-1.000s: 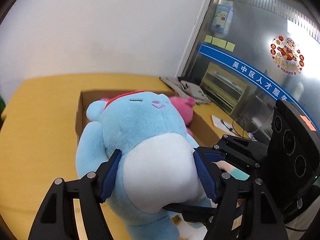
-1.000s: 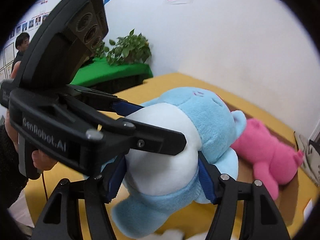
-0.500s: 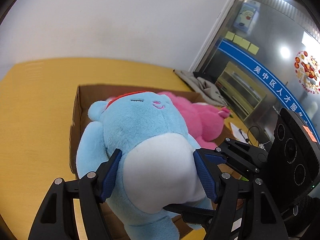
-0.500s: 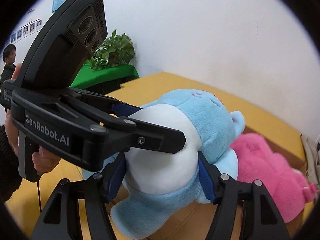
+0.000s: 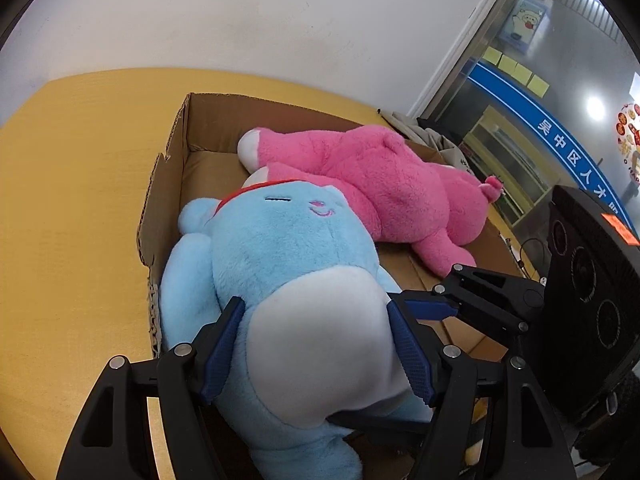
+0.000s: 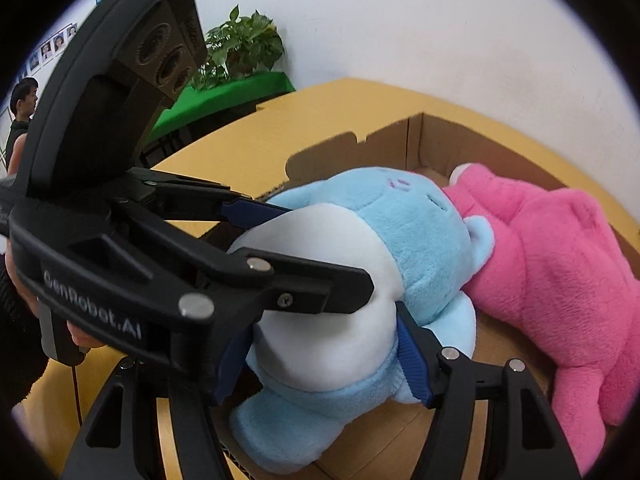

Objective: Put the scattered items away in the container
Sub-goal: 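Carry the light-blue bear into the box with both grippers and release it, then move both grippers over the white panda on the table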

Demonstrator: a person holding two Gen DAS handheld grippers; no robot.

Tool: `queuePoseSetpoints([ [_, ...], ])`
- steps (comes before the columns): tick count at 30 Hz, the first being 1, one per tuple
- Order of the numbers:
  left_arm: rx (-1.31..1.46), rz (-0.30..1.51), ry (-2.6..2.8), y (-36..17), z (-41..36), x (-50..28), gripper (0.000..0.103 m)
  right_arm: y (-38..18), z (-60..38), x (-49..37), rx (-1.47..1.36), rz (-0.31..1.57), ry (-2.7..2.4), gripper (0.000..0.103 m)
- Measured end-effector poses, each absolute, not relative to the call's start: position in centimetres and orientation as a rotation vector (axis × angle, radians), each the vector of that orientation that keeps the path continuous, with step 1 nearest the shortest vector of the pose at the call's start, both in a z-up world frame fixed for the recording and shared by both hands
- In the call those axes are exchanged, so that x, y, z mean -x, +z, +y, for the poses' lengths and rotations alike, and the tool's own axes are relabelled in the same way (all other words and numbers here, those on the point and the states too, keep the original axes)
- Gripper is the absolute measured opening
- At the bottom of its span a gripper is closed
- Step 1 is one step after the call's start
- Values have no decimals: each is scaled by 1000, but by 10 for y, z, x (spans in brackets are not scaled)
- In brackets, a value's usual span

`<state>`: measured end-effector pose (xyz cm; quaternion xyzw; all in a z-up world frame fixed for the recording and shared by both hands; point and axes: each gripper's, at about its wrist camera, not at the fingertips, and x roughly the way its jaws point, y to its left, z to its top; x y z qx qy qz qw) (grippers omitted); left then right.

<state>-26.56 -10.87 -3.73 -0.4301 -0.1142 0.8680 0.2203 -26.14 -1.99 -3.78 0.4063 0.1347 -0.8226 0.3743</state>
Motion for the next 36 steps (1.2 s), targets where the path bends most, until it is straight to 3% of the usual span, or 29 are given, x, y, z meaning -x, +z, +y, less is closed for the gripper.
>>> queuePoseSetpoints([
  [1, 1196, -290, 2408, -38, -106, 264, 76, -40, -22, 263, -1065, 341, -2100, 83],
  [7, 1218, -327, 2403, -34, -105, 255, 82, -25, -7, 253, -1077, 356, -2162, 86],
  [10, 1194, -415, 2414, -20, -115, 245, 87, 3, 20, 236, -1049, 343, -2209, 93],
  [15, 1044, -460, 2553, 30, -127, 204, 103, 51, 81, 203, -950, 329, -2443, 93],
  [20, 987, -393, 2642, 67, -105, 160, 103, 74, 140, 179, -936, 204, -2641, 100],
  [28, 945, -246, 2595, 80, -30, 122, 103, 74, 167, 150, -934, 173, -2758, 100],
  [36, 945, -254, 2547, 82, 1, 105, 103, 80, 185, 129, -916, 197, -2789, 100],
])
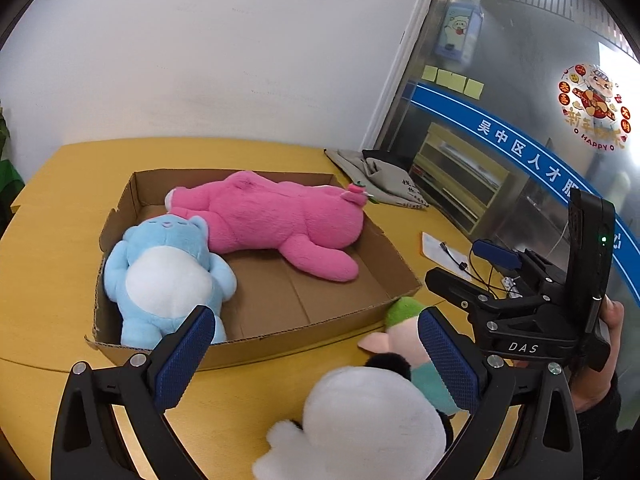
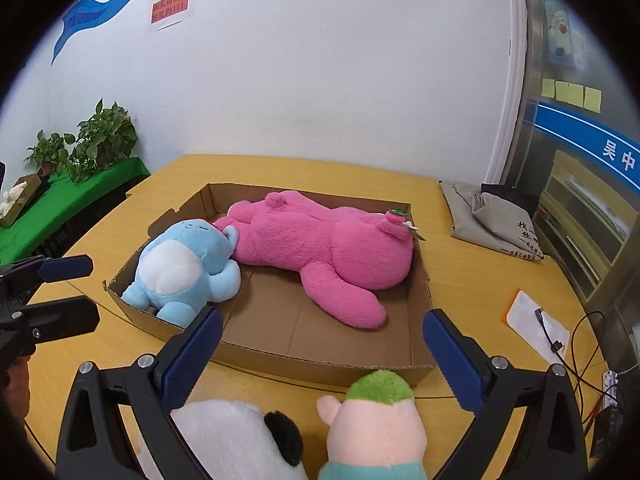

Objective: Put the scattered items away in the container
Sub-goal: 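Move both grippers over the white panda on the table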

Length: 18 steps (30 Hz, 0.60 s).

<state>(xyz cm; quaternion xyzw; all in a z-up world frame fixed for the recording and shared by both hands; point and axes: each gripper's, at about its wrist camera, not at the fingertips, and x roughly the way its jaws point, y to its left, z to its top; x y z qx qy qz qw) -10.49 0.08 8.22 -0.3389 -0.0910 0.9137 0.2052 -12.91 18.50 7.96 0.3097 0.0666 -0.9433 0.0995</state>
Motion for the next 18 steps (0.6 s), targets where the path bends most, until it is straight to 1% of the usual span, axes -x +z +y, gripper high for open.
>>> queuePoseSetpoints([
  [10, 943, -216, 2517, 83, 15, 94, 103, 76, 195, 125, -921, 174, -2791, 100],
  [18, 941, -222, 2513, 79, 16, 92, 103, 71, 194, 125, -939, 187, -2793, 100],
])
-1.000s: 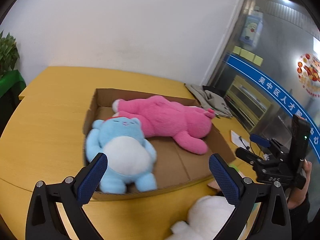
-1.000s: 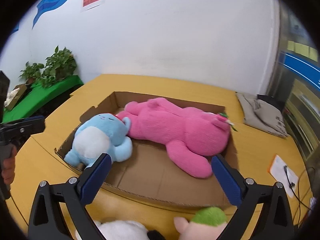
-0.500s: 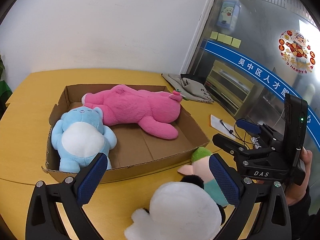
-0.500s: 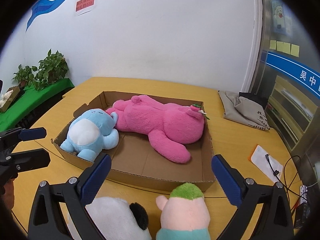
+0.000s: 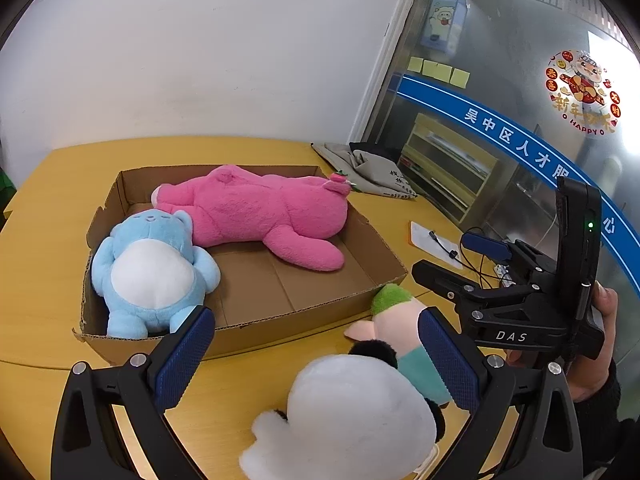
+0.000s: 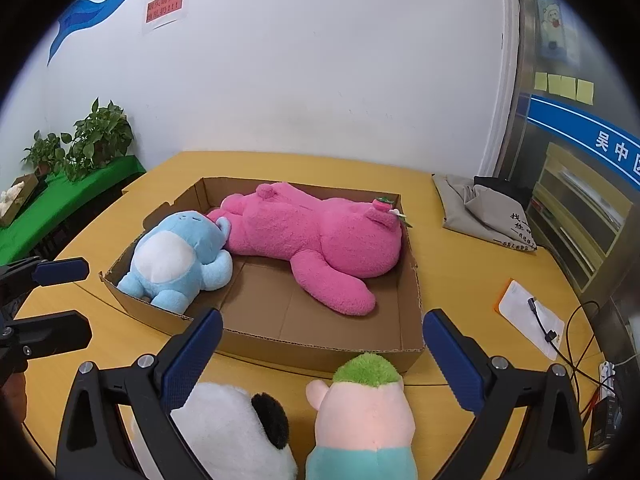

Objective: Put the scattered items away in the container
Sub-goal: 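Move both grippers over the white panda on the table, then close the left gripper on the white panda while the right gripper closes on it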

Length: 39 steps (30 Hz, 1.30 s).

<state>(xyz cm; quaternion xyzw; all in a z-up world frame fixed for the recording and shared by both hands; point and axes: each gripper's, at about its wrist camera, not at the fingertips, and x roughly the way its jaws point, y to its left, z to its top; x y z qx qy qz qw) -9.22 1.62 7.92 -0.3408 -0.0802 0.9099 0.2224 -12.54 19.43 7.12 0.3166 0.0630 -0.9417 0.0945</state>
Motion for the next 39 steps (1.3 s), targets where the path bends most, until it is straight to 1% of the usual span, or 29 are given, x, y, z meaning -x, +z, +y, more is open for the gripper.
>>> queuePoseSetpoints([
  [12, 971, -208, 2472, 69, 19, 88, 103, 64, 199, 123, -960, 177, -2787, 100],
  [20, 1006, -225, 2381, 51, 20, 79, 103, 59, 207, 110, -956, 148, -2765, 100],
  [27, 1064, -208, 2232, 21, 15, 71, 103, 40, 219, 65, -947, 29, -2560, 100],
  [29, 1075, -210, 2170, 8, 16, 73, 103, 28, 211, 46, -958, 78, -2466, 100],
  [33, 1100, -261, 2063, -14, 21, 89, 103, -4, 188, 16, -986, 254, -2385, 100],
  [35, 1123, -268, 2010, -24, 26, 100, 103, -20, 180, 11, -1012, 293, -2370, 100],
  [39, 1124, -223, 1887, -41, 43, 111, 103, -39, 166, 12, -1011, 327, -2385, 100],
])
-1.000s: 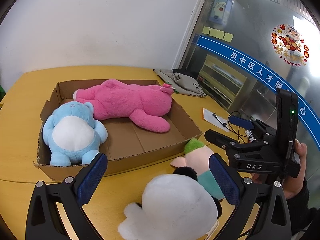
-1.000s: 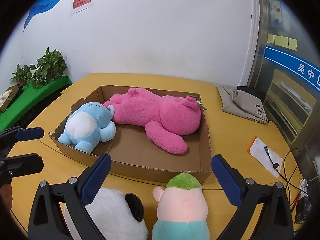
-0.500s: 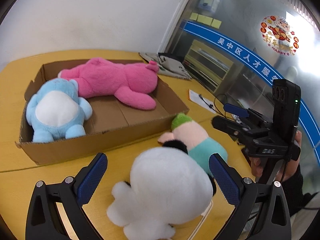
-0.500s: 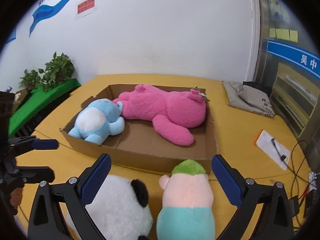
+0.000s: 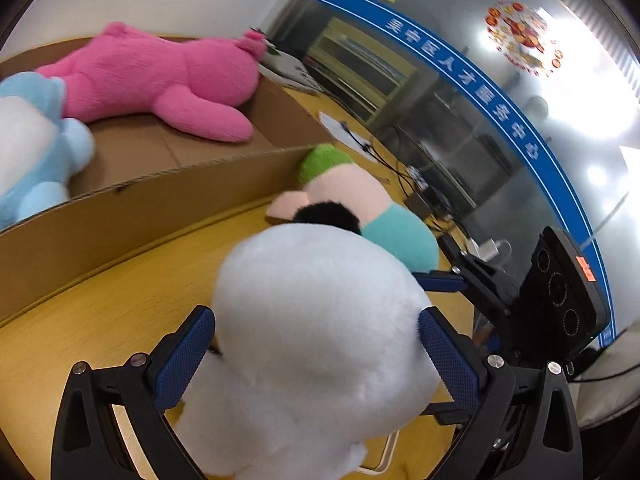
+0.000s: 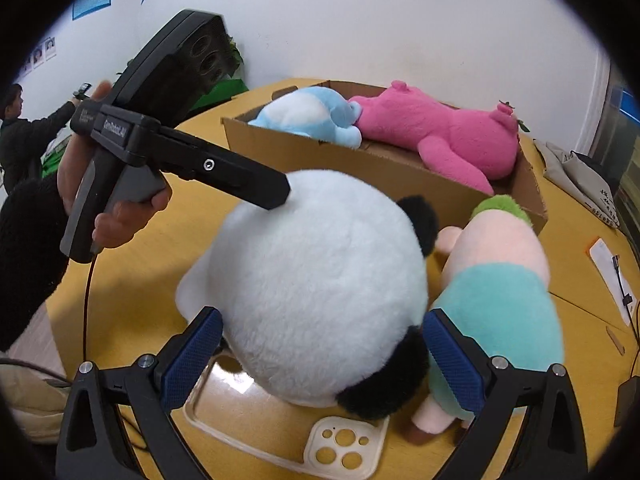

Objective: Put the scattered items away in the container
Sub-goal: 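Close the left gripper on the white panda while the right gripper closes on it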

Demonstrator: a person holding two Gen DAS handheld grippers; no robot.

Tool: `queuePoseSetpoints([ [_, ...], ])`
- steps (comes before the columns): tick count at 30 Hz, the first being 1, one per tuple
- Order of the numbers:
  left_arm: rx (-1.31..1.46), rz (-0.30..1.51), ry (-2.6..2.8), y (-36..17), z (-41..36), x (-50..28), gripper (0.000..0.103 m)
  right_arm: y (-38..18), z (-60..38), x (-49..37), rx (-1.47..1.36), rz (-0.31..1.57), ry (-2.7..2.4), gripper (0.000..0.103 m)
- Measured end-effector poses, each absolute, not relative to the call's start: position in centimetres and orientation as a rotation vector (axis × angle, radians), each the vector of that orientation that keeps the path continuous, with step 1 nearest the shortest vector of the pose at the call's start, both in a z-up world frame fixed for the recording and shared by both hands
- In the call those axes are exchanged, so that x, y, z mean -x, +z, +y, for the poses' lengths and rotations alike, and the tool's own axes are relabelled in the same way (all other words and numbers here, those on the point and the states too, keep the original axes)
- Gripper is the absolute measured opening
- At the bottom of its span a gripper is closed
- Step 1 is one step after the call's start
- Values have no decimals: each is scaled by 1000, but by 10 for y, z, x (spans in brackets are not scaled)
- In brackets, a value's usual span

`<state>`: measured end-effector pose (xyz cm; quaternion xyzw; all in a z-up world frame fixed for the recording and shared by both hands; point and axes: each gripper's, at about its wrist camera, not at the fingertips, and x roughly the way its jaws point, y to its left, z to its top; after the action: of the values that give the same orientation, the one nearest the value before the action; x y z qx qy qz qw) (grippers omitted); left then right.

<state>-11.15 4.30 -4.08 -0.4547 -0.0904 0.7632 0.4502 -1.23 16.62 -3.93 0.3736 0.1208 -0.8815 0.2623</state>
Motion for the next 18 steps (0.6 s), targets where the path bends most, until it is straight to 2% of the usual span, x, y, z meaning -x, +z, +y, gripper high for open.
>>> queuePoseSetpoints([
  [2, 1122, -241, 1837, -45, 47, 114, 103, -45, 160, 13, -990, 337, -2374, 101],
  [4, 1118, -229, 1830, -46, 50, 112, 99, -50, 156, 13, -976, 366, -2380, 103],
  [8, 1112, -207, 1836, -45, 49, 105, 90, -62, 151, 16, -976, 399, -2396, 102],
  [13, 1058, -212, 1878, -32, 40, 97, 81, -59, 154, 19, -959, 339, -2407, 82],
  [15, 1029, -201, 1905, -21, 39, 93, 80, -55, 157, 20, -948, 298, -2409, 78],
  [18, 960, -163, 1952, 8, 39, 88, 80, -39, 156, 15, -881, 295, -2435, 77],
])
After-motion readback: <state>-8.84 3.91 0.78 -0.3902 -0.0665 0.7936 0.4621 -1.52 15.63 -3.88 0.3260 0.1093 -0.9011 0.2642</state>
